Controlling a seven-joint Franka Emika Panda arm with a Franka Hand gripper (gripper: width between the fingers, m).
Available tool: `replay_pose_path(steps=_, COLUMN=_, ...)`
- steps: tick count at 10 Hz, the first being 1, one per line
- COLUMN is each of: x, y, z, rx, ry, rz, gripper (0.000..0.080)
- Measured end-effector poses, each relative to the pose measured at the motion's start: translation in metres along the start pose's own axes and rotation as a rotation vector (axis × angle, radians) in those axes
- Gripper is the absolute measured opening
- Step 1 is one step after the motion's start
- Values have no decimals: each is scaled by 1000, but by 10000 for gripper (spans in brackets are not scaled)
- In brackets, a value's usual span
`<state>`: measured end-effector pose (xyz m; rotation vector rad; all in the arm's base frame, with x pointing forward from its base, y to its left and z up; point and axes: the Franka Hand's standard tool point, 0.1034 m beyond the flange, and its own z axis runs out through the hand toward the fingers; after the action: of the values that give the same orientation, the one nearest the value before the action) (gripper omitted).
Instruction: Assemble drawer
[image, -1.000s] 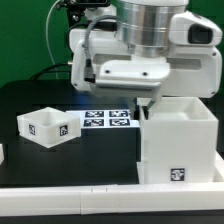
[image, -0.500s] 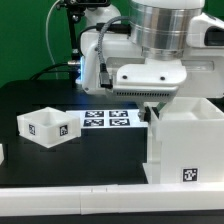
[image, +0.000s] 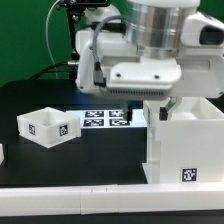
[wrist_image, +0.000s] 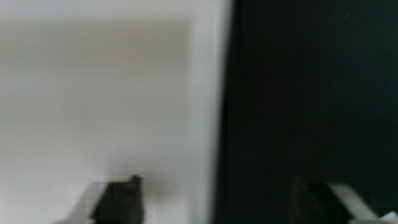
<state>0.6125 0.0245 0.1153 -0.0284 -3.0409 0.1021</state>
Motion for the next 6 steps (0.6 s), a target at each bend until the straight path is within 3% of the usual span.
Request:
replay_pose_path(steps=1, x=8, y=-15, z=-14, rx=13, ry=-20, rz=12, gripper=510)
replay_pose_path(steps=2, x=15, y=-29, z=-30, rx=31, ry=-60, rz=19, gripper=610)
replay_pose_path(steps=3, x=25, y=-38, z=-44, rx=40, ry=-138, rz=20, gripper=638)
replay_pose_path(steps=4, x=37, y=-45, z=-48, rx=28, ry=-217, rz=30, gripper=646)
replay_pose_path(steps=6, x=38, y=-44, z=-45, rx=18, ry=-324, rz=38, gripper=646)
